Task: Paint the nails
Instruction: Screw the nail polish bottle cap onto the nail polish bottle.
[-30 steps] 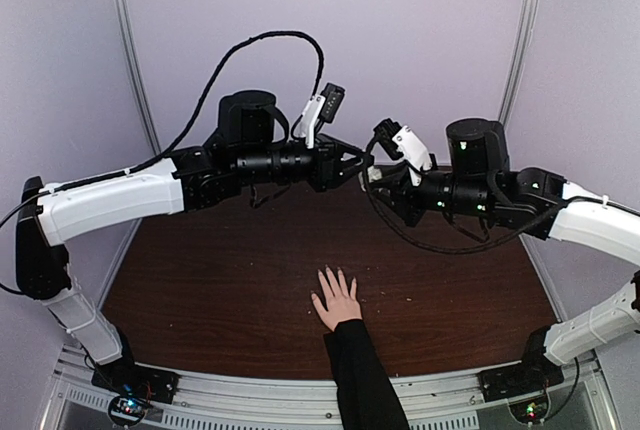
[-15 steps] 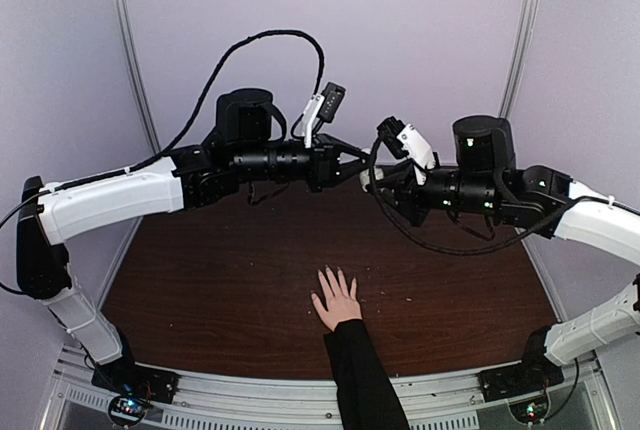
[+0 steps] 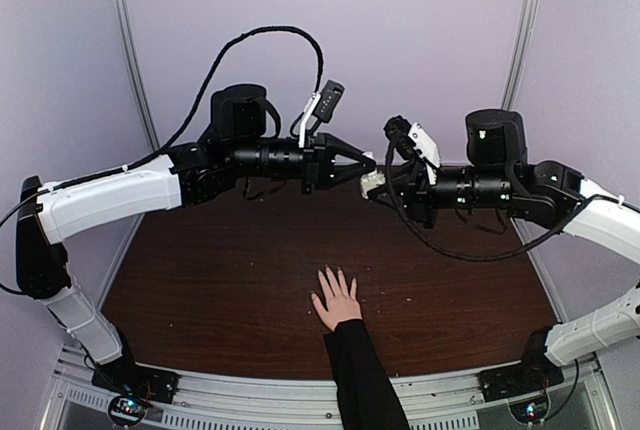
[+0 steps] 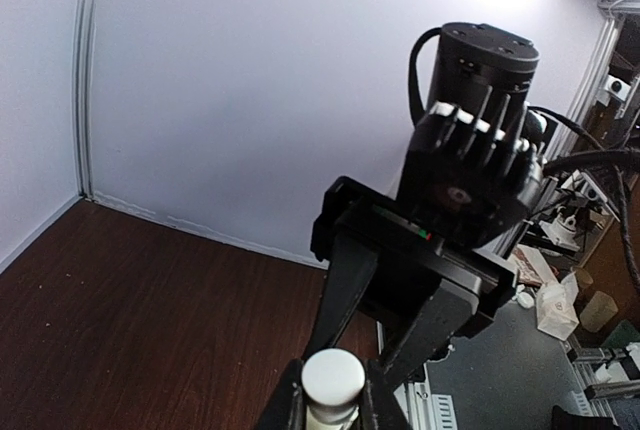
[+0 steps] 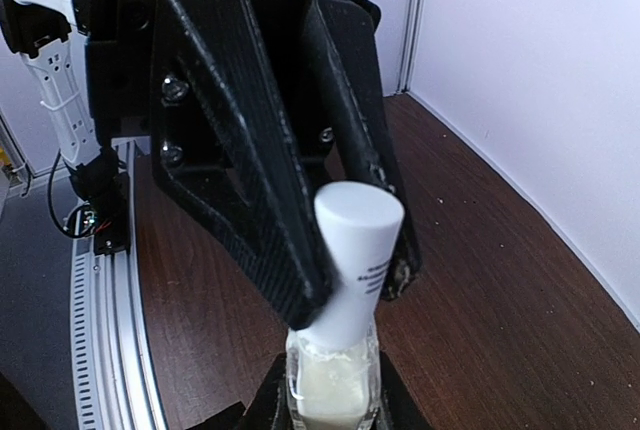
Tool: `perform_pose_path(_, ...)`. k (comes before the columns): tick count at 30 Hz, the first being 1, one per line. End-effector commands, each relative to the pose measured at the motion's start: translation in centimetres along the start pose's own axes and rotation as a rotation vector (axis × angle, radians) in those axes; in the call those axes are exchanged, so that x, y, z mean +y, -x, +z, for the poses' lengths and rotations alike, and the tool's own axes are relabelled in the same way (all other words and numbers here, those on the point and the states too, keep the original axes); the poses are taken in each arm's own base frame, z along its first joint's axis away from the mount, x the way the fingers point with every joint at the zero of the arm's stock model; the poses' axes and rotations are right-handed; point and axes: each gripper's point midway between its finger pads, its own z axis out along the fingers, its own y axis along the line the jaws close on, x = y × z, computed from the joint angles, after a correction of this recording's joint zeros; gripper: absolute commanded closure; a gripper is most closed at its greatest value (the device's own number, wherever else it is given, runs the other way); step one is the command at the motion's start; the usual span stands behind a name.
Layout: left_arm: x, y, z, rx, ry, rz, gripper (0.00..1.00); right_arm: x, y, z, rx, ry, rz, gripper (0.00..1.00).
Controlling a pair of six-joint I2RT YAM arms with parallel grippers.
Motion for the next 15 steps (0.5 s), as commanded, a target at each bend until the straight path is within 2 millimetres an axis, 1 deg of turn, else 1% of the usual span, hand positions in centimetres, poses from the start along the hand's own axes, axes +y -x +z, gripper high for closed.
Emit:
perform_pose_path(1, -2.7, -1.9, 0.8, 0.050, -0.143, 0.032, 1.00, 3.1, 6.8, -2.4, -0.227, 0.162, -0.075, 1.00)
perform_pose_path(8, -3.7, -3.3, 1.0, 0.094, -0.239, 0.055, 1.00, 4.3, 7.9, -3.1, -0.268, 0.251, -0.083, 1.00)
perform_pose_path(14, -4.5, -4.1, 1.0, 0.127, -0.306, 0.085, 1.00, 5.4, 8.3, -3.5, -0.286, 0.325, -0.098, 1.00)
perform_pose_path(15, -4.5, -4.6, 0.9, 0.147, -0.313, 0.082, 1.00, 5.5, 8.3, -3.6, -0.287, 0.336, -0.100, 1.00)
